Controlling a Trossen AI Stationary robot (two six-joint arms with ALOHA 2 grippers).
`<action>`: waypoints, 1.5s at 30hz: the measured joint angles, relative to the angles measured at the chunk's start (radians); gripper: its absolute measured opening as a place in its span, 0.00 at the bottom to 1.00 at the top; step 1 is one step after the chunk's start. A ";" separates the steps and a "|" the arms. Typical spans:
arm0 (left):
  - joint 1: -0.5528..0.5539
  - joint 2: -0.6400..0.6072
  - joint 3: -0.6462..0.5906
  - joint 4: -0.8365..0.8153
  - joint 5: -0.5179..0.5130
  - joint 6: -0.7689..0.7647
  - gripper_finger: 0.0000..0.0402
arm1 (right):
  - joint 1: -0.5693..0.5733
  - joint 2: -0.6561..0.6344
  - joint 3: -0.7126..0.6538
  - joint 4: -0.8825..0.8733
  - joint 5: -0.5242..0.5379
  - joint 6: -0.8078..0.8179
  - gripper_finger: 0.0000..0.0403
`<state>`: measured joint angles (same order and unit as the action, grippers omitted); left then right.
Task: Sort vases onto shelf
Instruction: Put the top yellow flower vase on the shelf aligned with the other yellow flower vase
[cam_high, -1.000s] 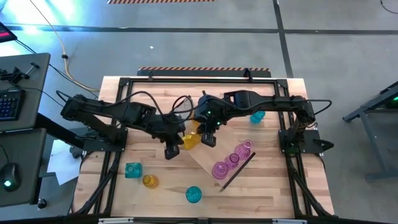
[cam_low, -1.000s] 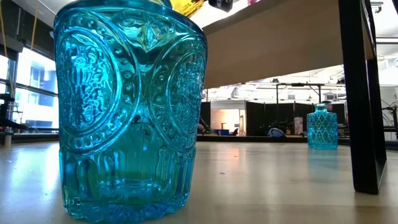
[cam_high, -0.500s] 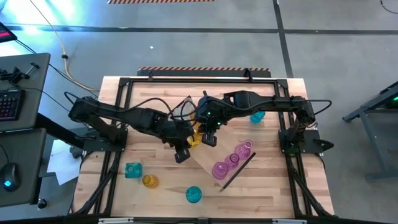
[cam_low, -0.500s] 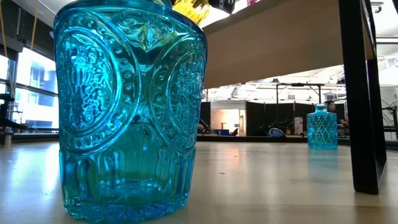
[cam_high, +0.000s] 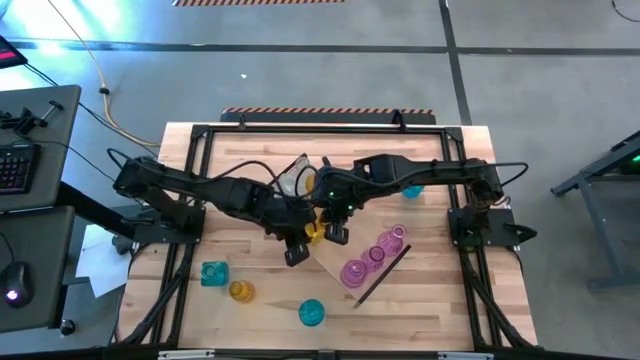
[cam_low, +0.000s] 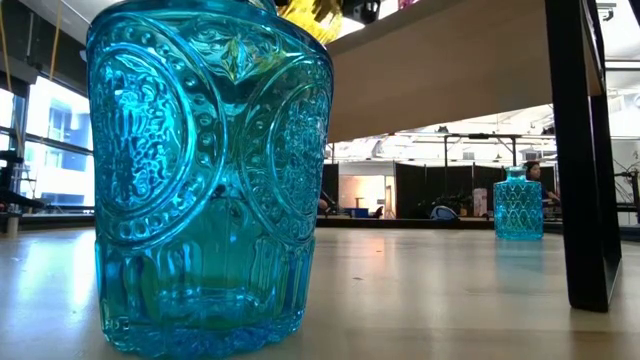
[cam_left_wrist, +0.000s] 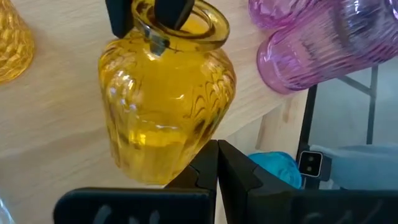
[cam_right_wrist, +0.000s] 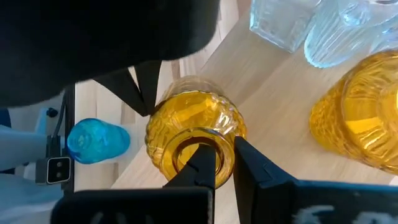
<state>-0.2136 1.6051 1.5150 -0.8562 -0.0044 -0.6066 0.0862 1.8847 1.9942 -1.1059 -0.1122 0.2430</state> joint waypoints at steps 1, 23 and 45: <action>-0.004 0.000 0.000 0.000 -0.002 -0.003 0.00 | 0.000 0.000 0.000 -0.002 0.000 0.000 0.01; -0.012 0.000 0.000 -0.012 -0.003 -0.002 0.00 | 0.045 -0.008 0.040 -0.171 0.102 -0.177 0.01; -0.011 0.000 0.000 -0.005 -0.007 -0.018 0.00 | 0.050 0.002 0.165 -0.373 0.123 -0.413 0.01</action>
<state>-0.2249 1.6054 1.5153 -0.8615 -0.0116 -0.6250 0.1360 1.8870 2.1590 -1.4788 0.0108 -0.1699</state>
